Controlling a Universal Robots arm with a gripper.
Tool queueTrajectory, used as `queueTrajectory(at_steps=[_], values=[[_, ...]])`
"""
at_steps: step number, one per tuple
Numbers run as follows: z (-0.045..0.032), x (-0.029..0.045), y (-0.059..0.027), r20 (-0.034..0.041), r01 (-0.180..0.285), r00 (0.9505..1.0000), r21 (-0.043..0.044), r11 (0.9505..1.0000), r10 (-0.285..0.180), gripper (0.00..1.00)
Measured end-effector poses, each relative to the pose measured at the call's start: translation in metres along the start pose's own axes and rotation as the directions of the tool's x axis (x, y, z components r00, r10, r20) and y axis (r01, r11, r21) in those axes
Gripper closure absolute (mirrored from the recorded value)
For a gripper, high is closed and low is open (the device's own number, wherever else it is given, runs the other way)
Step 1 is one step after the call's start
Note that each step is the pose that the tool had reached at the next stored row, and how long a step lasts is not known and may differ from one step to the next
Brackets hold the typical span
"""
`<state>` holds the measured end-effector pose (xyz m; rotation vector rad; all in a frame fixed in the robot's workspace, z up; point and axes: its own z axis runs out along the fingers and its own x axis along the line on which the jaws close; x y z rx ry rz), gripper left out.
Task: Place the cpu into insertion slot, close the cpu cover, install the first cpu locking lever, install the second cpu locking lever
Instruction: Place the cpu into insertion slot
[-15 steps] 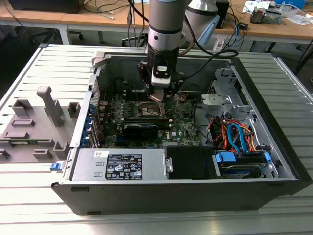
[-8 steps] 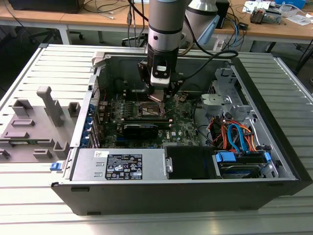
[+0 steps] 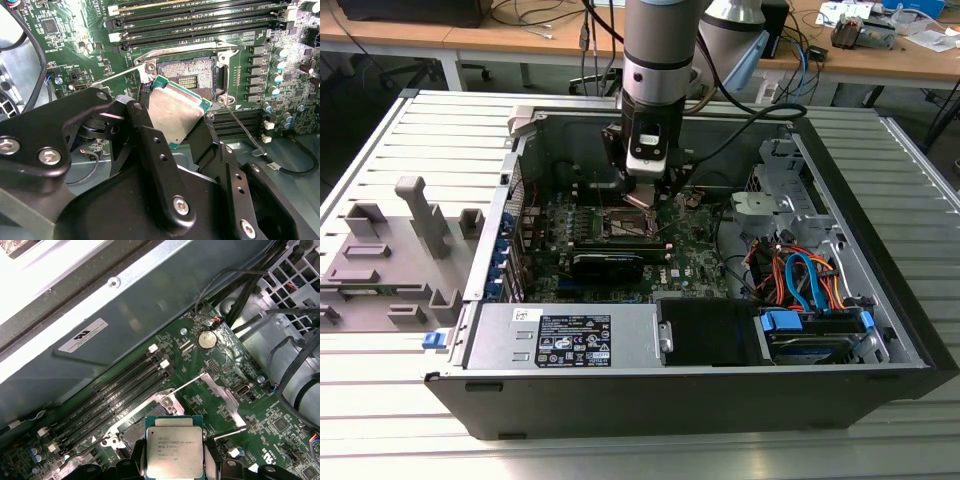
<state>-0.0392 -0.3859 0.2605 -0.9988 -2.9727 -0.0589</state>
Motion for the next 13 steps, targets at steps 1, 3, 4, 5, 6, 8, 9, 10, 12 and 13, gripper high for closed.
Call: queueTrajectory(at_steps=[1,3,4,5,6,8,9,10,12,13], values=[[0.0000,0.0000,0.0000,0.0001,-0.002,1.0000,0.0000,1.0000,0.002,0.45],[0.0001,0.0000,0.0000,0.0003,-0.008,1.0000,-0.0001,1.0000,0.008,0.45],[0.0001,0.0000,0.0000,0.0003,-0.011,0.9999,-0.0002,0.9999,0.011,0.45],[0.0001,0.0000,0.0000,0.0004,-0.013,0.9999,-0.0002,0.9999,0.013,0.45],[0.0002,0.0000,0.0000,0.0006,-0.016,0.9999,-0.0002,0.9999,0.016,0.45],[0.0003,0.0000,0.0000,0.0008,-0.024,0.9997,-0.0003,0.9997,0.024,0.45],[0.0003,0.0000,0.0000,0.0009,-0.027,0.9996,-0.0004,0.9996,0.027,0.45],[0.0003,0.0000,0.0000,0.0010,-0.029,0.9996,-0.0005,0.9996,0.029,0.45],[0.0004,0.0000,0.0000,0.0011,-0.033,0.9994,-0.0005,0.9994,0.033,0.45],[0.0004,0.0000,0.0000,0.0012,-0.035,0.9994,-0.0006,0.9994,0.035,0.45]])
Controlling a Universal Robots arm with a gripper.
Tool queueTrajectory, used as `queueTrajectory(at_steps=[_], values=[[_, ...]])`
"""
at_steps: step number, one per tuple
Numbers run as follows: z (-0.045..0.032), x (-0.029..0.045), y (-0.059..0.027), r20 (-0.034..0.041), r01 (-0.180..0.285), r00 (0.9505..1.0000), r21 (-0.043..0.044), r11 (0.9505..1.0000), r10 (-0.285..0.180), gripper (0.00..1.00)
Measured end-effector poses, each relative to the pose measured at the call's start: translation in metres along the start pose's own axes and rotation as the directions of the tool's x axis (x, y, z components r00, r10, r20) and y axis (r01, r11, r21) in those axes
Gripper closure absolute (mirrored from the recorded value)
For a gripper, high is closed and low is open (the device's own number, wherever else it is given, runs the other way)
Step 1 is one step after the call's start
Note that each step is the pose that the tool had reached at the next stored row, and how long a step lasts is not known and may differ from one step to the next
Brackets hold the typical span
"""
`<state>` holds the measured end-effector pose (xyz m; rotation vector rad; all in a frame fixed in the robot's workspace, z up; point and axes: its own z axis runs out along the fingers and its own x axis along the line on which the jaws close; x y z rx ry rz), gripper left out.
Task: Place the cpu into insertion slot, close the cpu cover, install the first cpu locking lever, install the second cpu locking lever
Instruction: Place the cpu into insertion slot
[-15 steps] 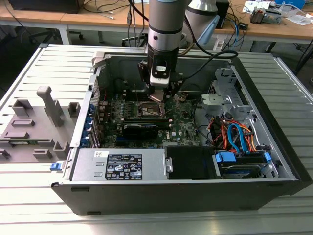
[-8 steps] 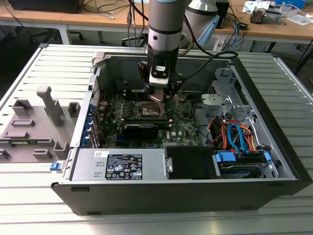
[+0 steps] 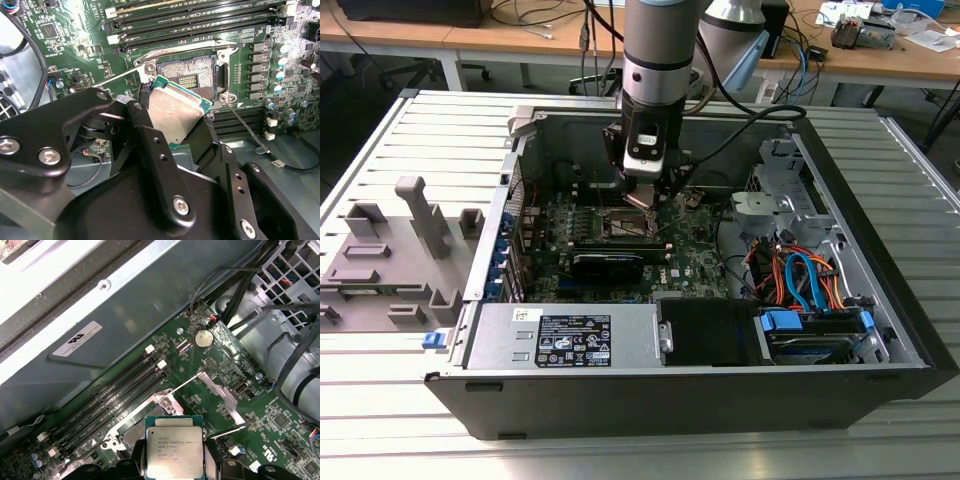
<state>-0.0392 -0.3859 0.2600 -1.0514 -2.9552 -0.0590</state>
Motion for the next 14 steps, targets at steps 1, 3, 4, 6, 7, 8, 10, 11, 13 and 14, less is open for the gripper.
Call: queueTrajectory(at_steps=[1,3,4,6,7,8,10,11,13,14], values=[[0.0000,0.0000,0.0000,0.0001,-0.002,1.0000,0.0000,1.0000,0.002,0.45],[0.0001,0.0000,0.0000,0.0002,-0.006,1.0000,-0.0001,1.0000,0.006,0.45],[0.0001,0.0000,0.0000,0.0003,-0.008,1.0000,-0.0001,1.0000,0.008,0.45],[0.0002,0.0000,0.0000,0.0004,-0.012,0.9999,-0.0002,0.9999,0.012,0.45],[0.0002,0.0000,0.0000,0.0004,-0.013,0.9999,-0.0002,0.9999,0.013,0.45],[0.0002,0.0000,0.0000,0.0005,-0.015,0.9999,-0.0003,0.9999,0.015,0.45],[0.0003,0.0000,0.0000,0.0007,-0.019,0.9998,-0.0003,0.9998,0.019,0.45],[0.0003,0.0000,0.0000,0.0008,-0.022,0.9998,-0.0004,0.9998,0.022,0.45],[0.0004,0.0000,0.0000,0.0009,-0.026,0.9997,-0.0005,0.9997,0.026,0.45],[0.0004,0.0000,0.0000,0.0010,-0.028,0.9996,-0.0005,0.9996,0.028,0.45]])
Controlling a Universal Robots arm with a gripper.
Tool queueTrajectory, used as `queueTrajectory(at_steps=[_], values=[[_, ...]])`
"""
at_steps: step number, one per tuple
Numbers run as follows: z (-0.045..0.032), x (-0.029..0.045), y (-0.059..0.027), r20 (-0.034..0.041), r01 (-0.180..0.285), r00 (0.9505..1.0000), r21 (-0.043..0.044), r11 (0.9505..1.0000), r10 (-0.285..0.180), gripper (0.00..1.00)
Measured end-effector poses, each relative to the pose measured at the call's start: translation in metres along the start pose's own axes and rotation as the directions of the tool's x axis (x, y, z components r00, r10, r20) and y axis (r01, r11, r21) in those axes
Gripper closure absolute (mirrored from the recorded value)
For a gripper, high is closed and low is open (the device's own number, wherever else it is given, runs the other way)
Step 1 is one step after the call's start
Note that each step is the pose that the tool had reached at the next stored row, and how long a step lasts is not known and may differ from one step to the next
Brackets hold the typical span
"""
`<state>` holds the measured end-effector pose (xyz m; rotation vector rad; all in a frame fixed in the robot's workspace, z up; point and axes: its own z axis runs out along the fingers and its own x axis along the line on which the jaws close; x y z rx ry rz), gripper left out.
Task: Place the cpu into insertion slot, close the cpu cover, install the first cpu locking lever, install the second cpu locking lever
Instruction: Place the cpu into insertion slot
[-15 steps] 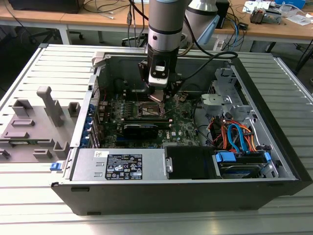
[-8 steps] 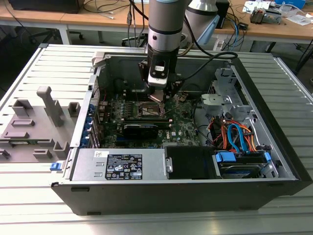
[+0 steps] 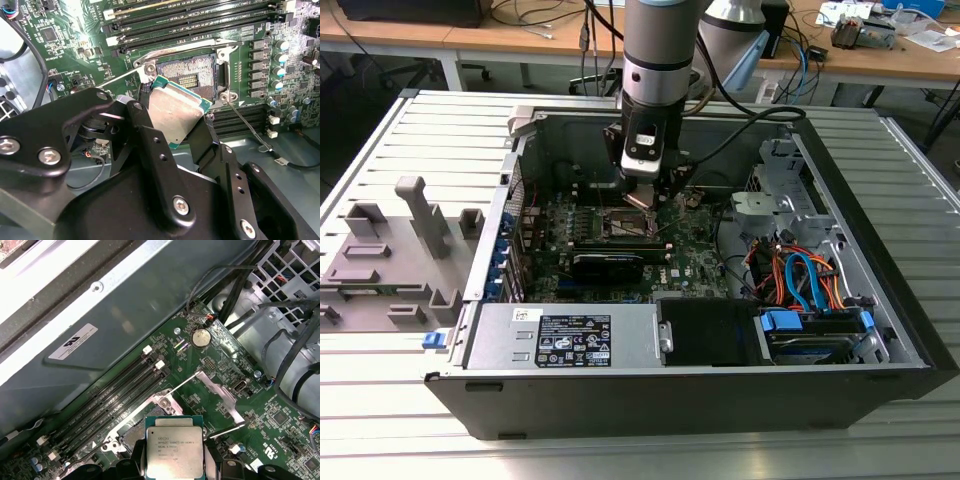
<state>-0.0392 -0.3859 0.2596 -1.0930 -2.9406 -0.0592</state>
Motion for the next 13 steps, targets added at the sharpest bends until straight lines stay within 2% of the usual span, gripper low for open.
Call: queueTrajectory(at_steps=[13], values=[[0.0003,0.0000,0.0000,0.0009,-0.027,0.9996,-0.0004,0.9996,0.027,0.45]])
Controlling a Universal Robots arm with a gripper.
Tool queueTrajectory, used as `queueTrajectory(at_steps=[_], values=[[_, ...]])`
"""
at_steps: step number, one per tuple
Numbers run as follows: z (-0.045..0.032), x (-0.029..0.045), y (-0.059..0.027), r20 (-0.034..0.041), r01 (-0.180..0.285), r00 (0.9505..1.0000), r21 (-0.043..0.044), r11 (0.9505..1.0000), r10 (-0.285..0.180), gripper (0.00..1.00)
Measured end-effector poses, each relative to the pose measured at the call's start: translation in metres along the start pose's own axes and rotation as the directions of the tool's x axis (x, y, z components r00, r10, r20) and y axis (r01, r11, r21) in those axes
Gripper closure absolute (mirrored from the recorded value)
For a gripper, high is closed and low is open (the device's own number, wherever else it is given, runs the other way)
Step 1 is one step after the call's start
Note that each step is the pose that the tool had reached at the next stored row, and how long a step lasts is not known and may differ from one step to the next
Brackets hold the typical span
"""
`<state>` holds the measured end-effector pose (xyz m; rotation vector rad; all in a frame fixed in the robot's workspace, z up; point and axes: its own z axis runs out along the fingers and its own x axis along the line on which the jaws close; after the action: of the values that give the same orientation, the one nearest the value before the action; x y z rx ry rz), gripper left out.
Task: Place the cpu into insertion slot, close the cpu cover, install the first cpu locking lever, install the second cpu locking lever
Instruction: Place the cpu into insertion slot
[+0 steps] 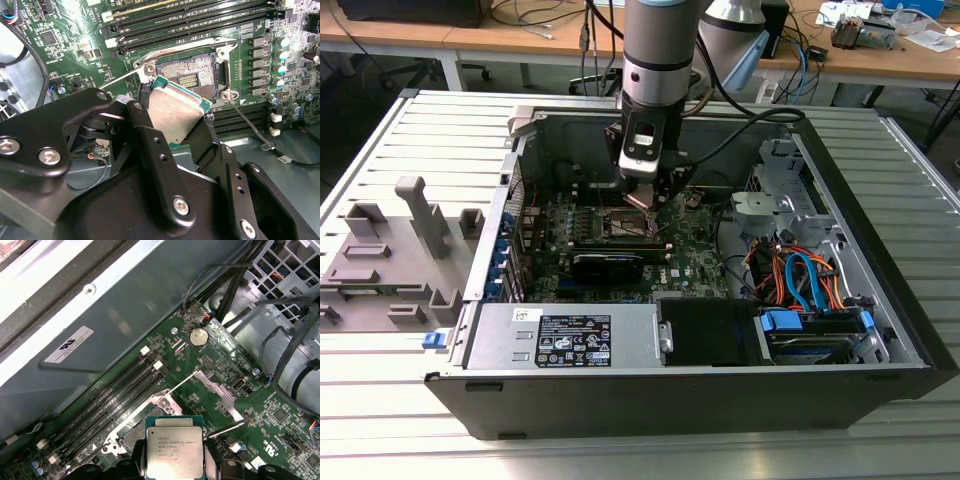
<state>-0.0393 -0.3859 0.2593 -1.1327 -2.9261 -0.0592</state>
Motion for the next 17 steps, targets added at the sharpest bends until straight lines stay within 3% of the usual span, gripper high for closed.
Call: queueTrajectory(at_steps=[17], values=[[0.0005,0.0000,0.0000,0.0014,-0.040,0.9992,-0.0007,0.9992,0.040,0.45]])
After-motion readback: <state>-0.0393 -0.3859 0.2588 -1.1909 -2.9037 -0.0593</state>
